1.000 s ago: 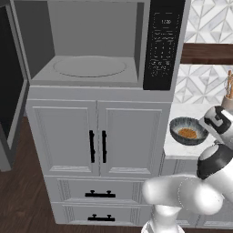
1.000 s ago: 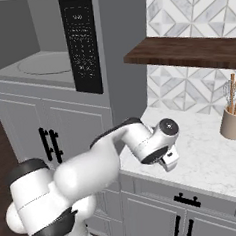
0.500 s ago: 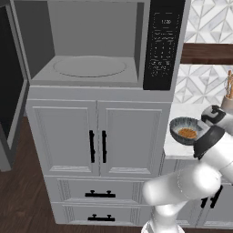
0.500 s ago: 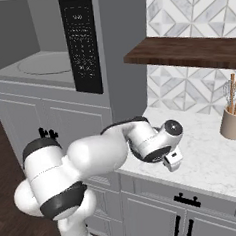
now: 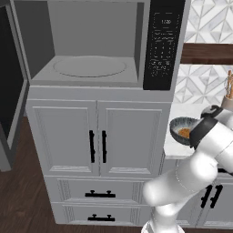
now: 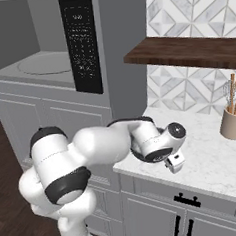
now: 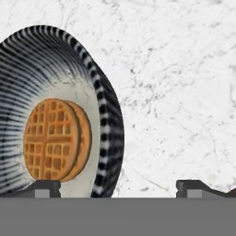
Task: Open the microwave, place the bowl with waffle inside the microwave, then close the microwave door and turn it on.
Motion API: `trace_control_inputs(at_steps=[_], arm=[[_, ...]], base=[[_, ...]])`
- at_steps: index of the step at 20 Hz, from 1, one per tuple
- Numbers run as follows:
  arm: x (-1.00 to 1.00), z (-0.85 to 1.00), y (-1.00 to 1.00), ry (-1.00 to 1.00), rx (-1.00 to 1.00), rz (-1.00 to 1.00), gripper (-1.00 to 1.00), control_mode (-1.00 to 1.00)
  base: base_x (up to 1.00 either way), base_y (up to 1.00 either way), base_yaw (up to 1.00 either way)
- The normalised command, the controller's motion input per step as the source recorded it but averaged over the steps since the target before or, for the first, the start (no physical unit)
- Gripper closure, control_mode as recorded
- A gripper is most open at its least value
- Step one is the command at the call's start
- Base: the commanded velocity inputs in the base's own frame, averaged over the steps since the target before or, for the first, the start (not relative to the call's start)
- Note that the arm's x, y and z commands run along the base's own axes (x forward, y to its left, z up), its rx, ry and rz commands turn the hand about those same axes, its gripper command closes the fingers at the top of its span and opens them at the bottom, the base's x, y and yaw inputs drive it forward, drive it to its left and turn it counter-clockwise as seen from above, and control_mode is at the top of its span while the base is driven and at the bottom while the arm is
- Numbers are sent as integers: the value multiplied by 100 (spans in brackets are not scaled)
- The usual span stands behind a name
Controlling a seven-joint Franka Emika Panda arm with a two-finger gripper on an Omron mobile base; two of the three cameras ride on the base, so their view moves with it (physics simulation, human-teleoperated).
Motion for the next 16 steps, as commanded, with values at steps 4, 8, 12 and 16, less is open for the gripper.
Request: trace_control_inputs(at_steps=[4, 8, 12, 16], arm=[[20, -7, 0, 0, 0, 0, -100, -100], [34, -15, 0, 0, -2, 0, -100, -100], [34, -26, 0, 0, -5, 0, -100, -100], [22, -18, 0, 0, -3, 0, -100, -100]], base=[[0, 0, 0], [0, 0, 0], [0, 0, 0], [0, 0, 0]])
